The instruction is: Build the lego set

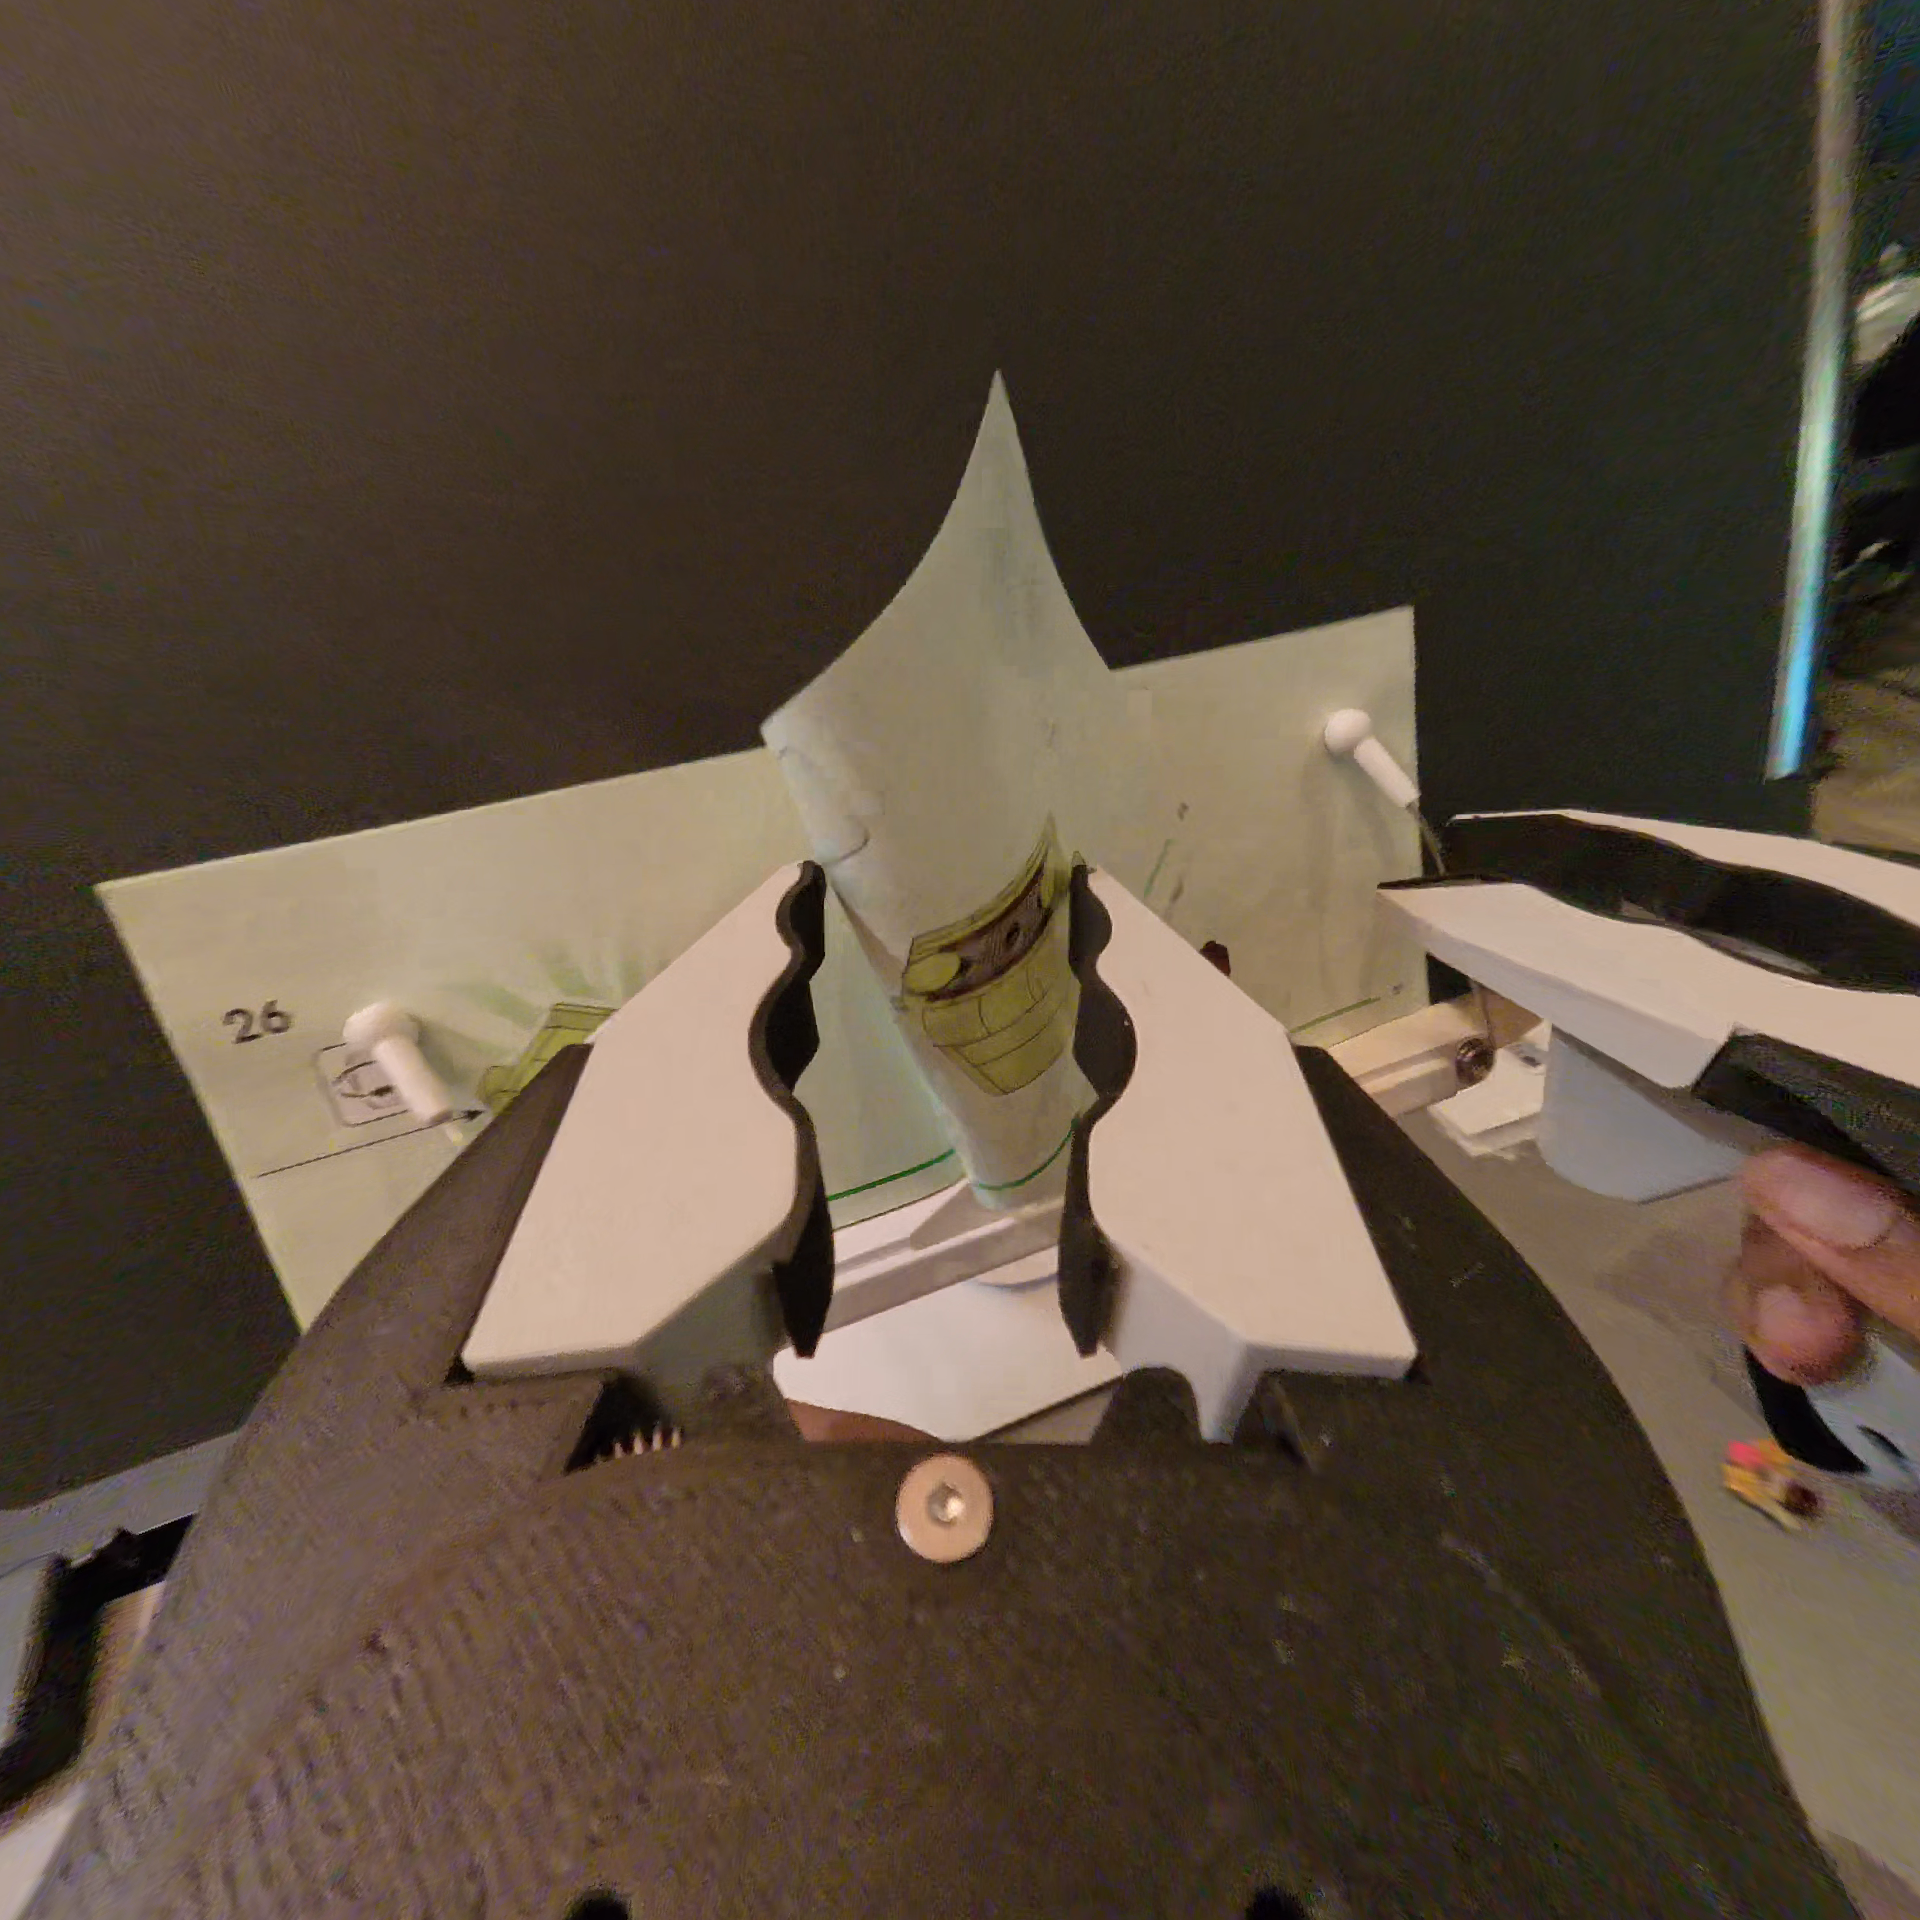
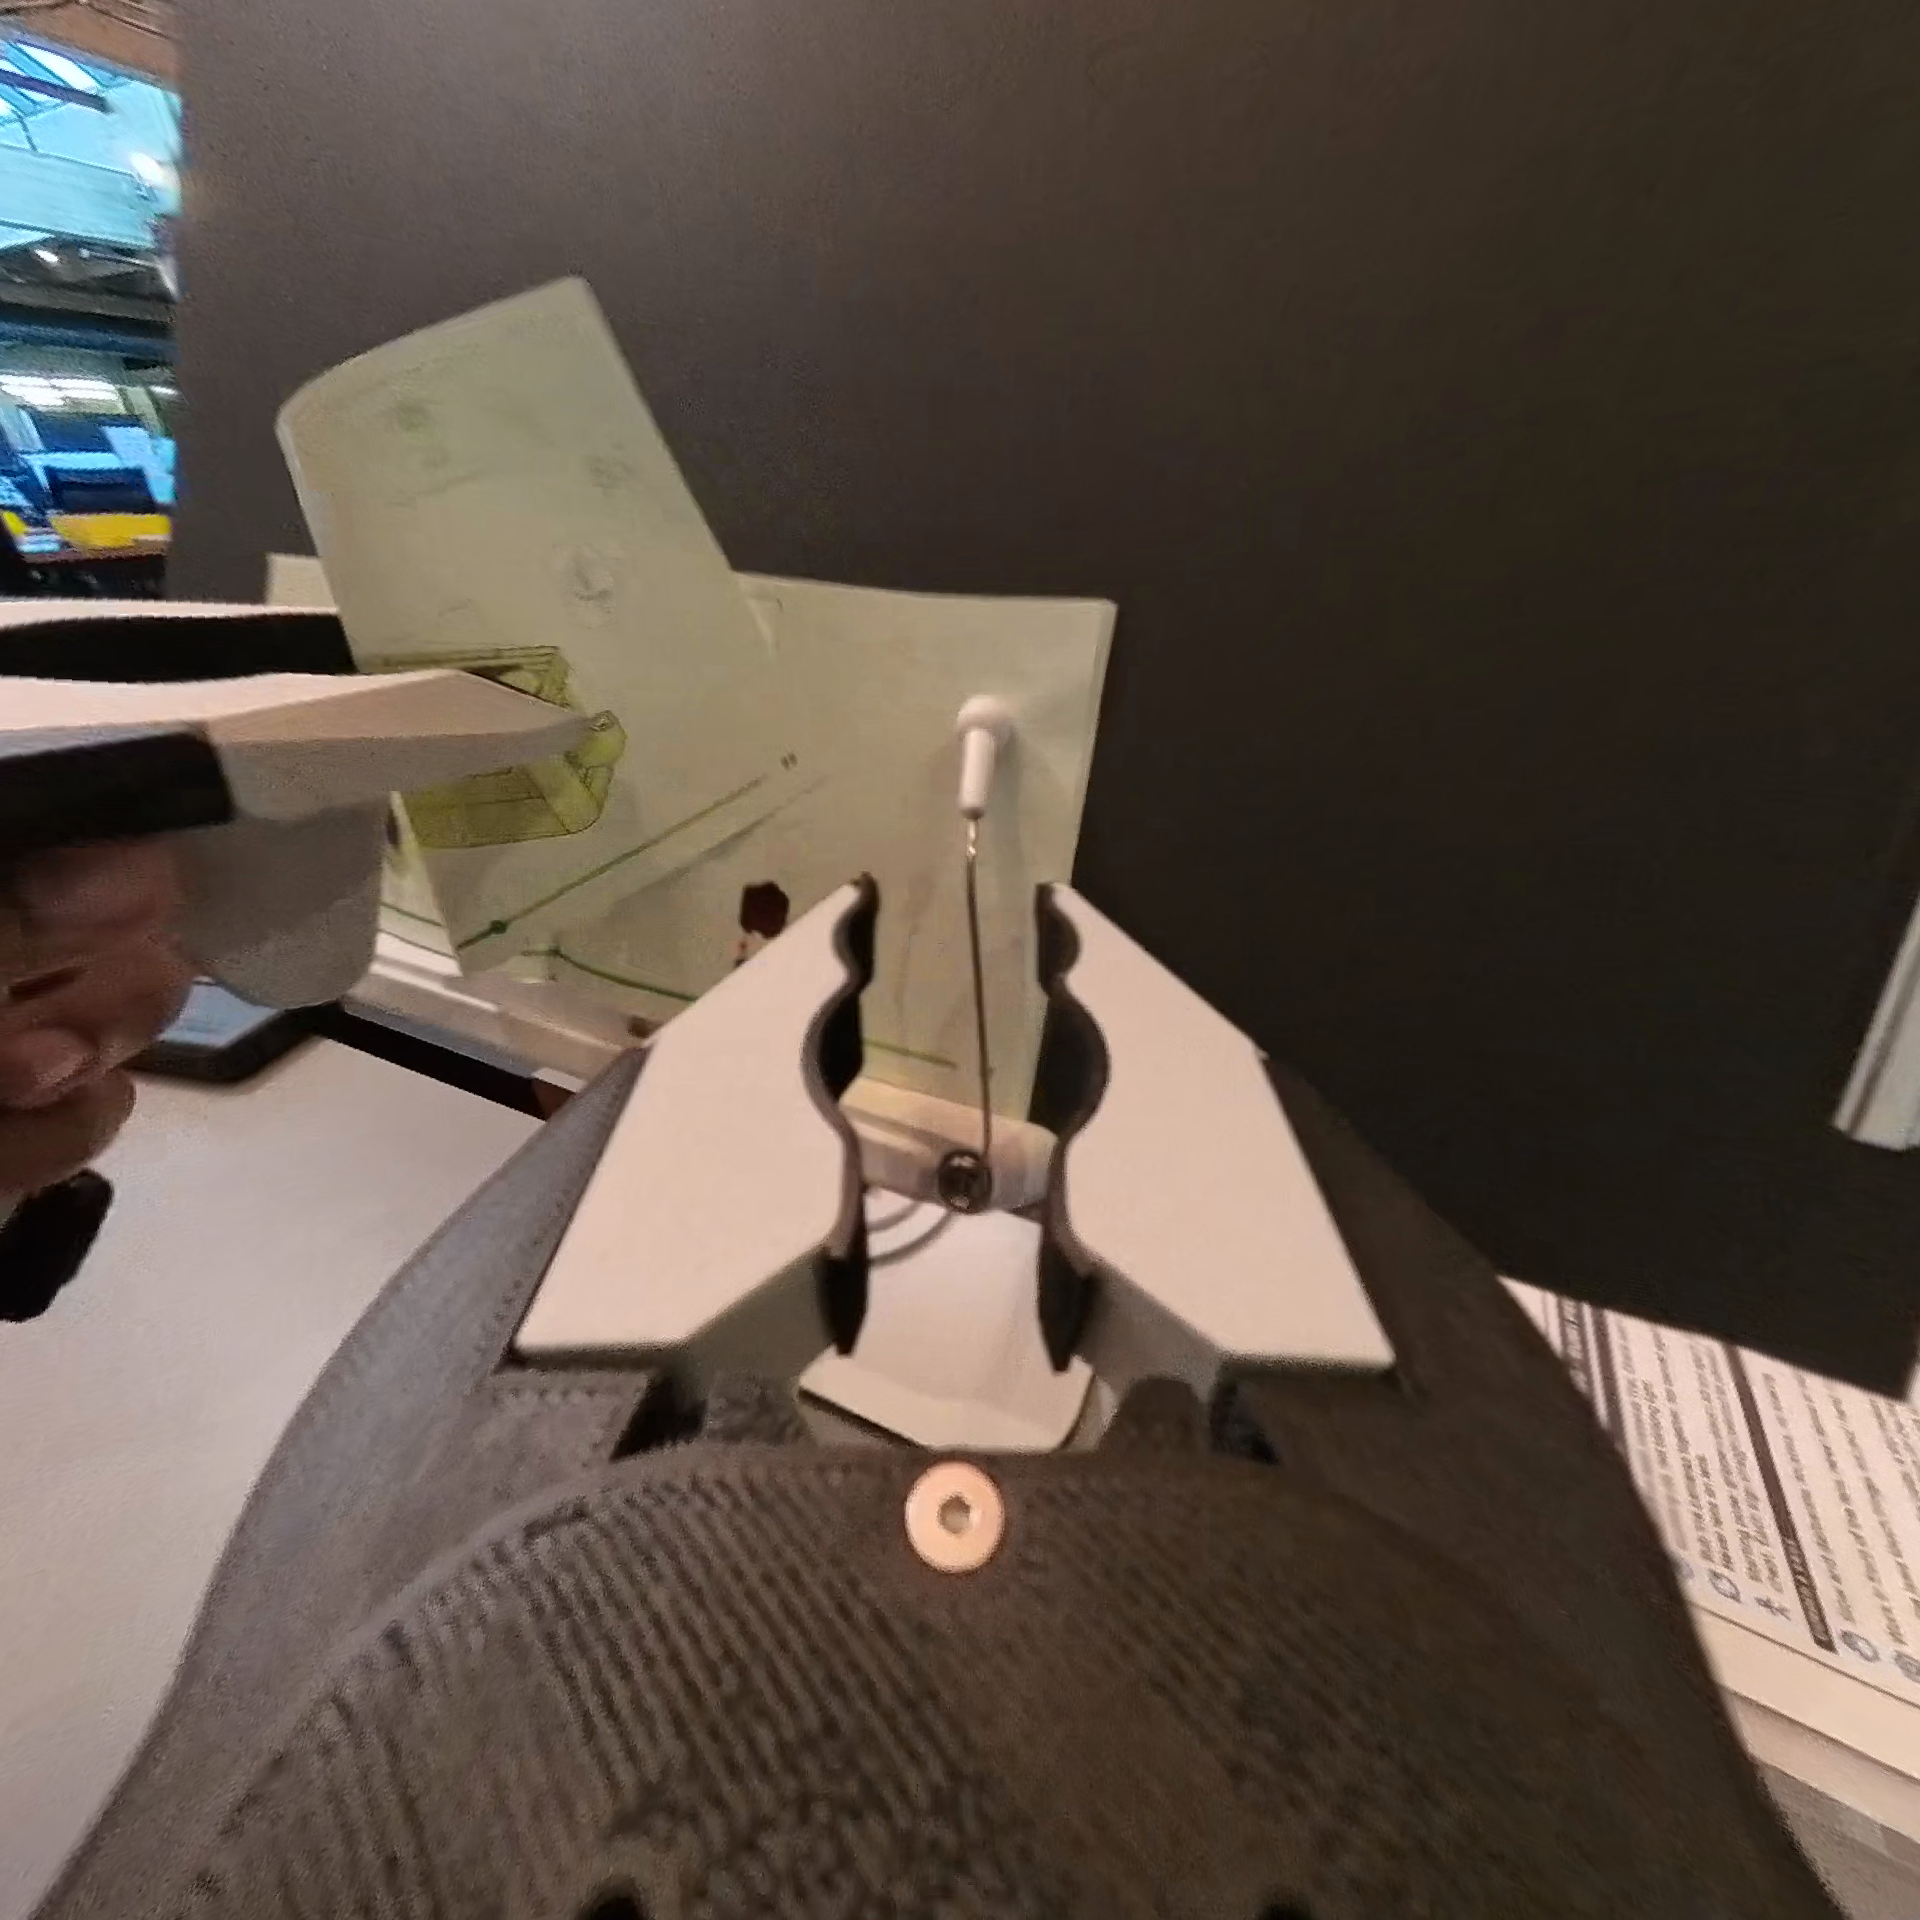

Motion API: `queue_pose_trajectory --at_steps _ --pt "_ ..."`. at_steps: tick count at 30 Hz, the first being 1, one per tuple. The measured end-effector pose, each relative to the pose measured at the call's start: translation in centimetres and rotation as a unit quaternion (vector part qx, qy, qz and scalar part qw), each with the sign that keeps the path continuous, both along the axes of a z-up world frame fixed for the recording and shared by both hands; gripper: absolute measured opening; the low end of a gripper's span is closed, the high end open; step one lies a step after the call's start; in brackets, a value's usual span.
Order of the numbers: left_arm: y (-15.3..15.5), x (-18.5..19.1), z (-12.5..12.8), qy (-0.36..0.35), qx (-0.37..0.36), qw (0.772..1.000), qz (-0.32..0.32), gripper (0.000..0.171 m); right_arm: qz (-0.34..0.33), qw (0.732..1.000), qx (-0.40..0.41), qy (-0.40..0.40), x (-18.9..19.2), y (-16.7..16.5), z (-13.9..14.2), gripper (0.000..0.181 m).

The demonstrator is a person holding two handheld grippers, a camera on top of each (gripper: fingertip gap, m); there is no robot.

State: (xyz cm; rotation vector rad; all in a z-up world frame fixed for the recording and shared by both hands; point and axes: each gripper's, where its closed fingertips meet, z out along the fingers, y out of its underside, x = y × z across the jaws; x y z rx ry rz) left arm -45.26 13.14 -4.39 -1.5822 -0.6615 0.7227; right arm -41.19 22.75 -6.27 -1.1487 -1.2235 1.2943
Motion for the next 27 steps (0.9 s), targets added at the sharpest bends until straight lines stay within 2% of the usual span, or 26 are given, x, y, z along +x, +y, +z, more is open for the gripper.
queue_pose_trajectory --at_steps 3,7,9,11,14,18,20,22,25,27 --pt "-2.8 0.2 2.1 -0.012 0.054 0.998 -0.011 0.050 -0.006 1.000 0.001 0.013 0.8 -0.6 2.1 0.041" --pt "-5.8 1.1 3.6 -0.045 0.109 0.991 -0.063 0.049 0.003 1.000 0.011 -0.002 1.5 -2.4 3.6 0.036" --pt "-6.6 1.7 3.2 -0.076 0.118 0.985 -0.098 0.049 0.053 0.997 -0.014 -0.049 0.6 -4.6 2.7 0.030" --pt "-7.5 1.5 2.9 -0.092 0.130 0.982 -0.103 0.049 0.126 0.984 -0.013 -0.122 -0.2 -7.7 1.0 0.032" --pt "-9.6 -0.5 1.9 -0.115 0.144 0.982 -0.046 0.047 0.163 0.967 0.058 -0.189 -0.3 -10.6 0.2 0.045" --pt "-10.4 -2.4 -0.4 -0.142 0.132 0.981 0.002 0.043 0.153 0.953 0.207 -0.162 -0.7 -12.3 3.2 0.062" --pt "-9.6 -2.8 -2.1 -0.165 0.105 0.981 0.003 0.045 0.156 0.932 0.298 -0.137 -1.3 -13.2 4.8 0.069" --pt "-9.0 -3.2 -3.4 -0.177 0.087 0.980 0.007 0.045 0.176 0.897 0.392 -0.108 -2.1 -14.6 6.0 0.076" --pt "-8.9 -3.7 -3.4 -0.158 0.089 0.983 0.025 0.037 0.241 0.825 0.496 -0.129 -3.2 -16.6 5.3 0.071" --pt "-8.7 -3.7 -3.2 -0.157 0.094 0.983 0.020 0.027 0.284 0.797 0.503 -0.177 -4.1 -17.4 4.3 0.062"
